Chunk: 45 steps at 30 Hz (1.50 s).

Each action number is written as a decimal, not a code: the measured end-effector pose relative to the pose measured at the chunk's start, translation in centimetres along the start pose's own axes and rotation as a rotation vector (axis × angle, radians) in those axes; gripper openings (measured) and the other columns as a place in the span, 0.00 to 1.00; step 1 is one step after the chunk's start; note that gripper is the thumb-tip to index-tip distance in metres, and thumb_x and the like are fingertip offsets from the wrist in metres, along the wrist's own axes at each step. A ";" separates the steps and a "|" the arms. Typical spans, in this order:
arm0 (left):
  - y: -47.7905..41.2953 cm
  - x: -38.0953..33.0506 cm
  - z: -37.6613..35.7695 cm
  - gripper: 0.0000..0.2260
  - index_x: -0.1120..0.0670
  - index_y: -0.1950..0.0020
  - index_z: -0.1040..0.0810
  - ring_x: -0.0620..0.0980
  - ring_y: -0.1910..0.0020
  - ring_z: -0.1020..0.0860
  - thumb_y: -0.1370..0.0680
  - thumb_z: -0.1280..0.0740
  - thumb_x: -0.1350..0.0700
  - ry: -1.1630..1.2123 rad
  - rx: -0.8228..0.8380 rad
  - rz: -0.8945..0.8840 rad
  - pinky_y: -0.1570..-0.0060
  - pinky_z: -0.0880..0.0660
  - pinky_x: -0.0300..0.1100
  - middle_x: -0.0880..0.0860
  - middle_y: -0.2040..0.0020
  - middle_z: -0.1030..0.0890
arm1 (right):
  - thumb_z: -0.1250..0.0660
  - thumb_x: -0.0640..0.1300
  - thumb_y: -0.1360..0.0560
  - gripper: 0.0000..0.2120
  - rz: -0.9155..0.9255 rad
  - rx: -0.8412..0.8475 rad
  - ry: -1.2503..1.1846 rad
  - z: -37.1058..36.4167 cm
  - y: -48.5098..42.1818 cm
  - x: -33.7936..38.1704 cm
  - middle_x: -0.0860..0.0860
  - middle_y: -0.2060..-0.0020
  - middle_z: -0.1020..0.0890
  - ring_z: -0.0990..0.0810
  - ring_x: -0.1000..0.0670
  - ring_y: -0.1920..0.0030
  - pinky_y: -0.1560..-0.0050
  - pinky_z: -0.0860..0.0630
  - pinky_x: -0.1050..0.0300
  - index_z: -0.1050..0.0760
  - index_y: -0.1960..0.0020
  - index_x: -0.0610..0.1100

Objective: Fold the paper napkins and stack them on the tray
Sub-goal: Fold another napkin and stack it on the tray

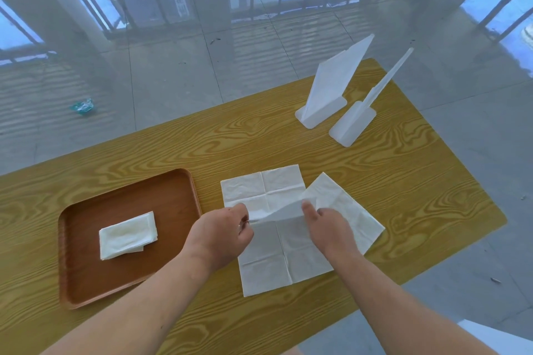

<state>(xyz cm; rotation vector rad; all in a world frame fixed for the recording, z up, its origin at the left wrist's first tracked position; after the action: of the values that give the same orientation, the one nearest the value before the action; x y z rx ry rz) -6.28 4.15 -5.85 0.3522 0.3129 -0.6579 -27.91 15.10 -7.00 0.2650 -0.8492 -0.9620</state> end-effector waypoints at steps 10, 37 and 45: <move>0.5 -2.8 -1.2 0.10 0.47 0.42 0.24 0.49 0.56 0.19 0.18 0.40 0.44 0.002 0.126 -0.119 0.60 0.24 0.43 0.46 0.52 0.17 | 0.32 0.46 0.18 0.12 -0.333 0.380 -0.708 -4.3 1.6 2.1 0.42 0.50 0.16 0.13 0.43 0.53 0.51 0.13 0.49 0.22 0.38 0.42; -1.8 -0.2 -0.3 0.51 0.57 0.22 0.32 0.54 0.36 0.18 0.36 0.29 0.25 1.265 0.685 0.631 0.33 0.23 0.50 0.60 0.29 0.22 | 0.32 0.40 0.27 0.24 -0.117 0.833 -1.049 3.8 -0.4 2.7 0.37 0.44 0.17 0.16 0.39 0.46 0.42 0.21 0.42 0.21 0.32 0.35; -2.3 -2.0 -0.1 0.29 0.58 0.26 0.23 0.55 0.38 0.18 0.23 0.23 0.46 1.523 0.711 0.597 0.32 0.23 0.52 0.60 0.33 0.18 | 0.33 0.41 0.27 0.25 -0.115 0.938 -1.084 4.4 -0.8 2.4 0.37 0.41 0.18 0.17 0.38 0.42 0.35 0.24 0.40 0.21 0.31 0.35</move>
<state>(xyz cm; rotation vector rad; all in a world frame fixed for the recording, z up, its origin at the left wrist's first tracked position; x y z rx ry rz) -9.24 3.60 -5.69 1.5555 1.3570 0.2536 -30.95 13.43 -3.28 0.6092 -2.2988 -0.7073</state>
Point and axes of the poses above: each hand's wrist, its own y-axis away from the middle knuckle, its own z-axis out of the back of the hand, x = y × z, the point moved 2 cm from there along -y, towards the middle knuckle
